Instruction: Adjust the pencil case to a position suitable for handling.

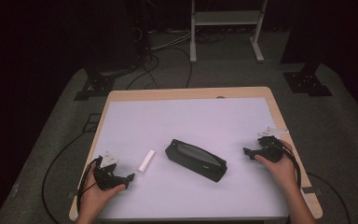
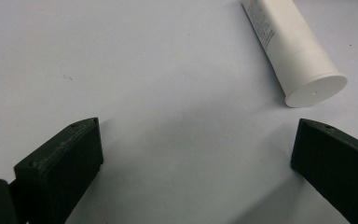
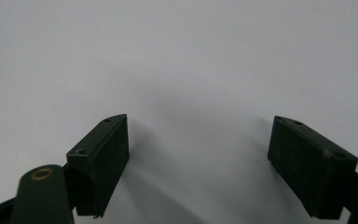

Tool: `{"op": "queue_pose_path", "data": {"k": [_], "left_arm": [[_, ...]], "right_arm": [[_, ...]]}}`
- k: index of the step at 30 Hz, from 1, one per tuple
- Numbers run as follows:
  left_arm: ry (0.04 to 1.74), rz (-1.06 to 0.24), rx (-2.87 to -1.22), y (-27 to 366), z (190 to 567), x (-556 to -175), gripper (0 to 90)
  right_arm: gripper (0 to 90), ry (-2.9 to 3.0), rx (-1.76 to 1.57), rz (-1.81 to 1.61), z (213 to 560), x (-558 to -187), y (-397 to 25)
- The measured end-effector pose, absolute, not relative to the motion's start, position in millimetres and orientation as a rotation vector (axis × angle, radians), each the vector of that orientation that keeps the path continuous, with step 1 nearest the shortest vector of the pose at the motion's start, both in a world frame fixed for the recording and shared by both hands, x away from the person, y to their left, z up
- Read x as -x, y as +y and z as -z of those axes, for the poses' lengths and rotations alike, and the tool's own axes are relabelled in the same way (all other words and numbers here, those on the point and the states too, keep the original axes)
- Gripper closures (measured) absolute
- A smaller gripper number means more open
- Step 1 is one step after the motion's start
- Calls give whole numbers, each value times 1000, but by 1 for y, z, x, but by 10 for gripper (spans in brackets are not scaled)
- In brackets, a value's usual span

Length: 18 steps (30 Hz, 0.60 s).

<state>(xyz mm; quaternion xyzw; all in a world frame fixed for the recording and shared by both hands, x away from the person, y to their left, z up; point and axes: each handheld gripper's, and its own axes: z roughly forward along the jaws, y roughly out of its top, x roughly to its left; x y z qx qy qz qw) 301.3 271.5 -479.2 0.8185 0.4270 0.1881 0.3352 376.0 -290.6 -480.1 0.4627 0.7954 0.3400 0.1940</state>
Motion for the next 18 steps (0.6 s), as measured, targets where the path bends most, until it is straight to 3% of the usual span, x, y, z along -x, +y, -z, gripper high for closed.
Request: {"op": "queue_pose_path", "data": {"k": [13,18], "left_arm": [[1118,-497,-2125,272,478,-300,36],[1123,-508,-2108,277,477,-299,117]], "right_arm": [[188,2206,-1285,-986,483,-374,-292],[188,2205,-1285,-986,483,-374,-292]]}}
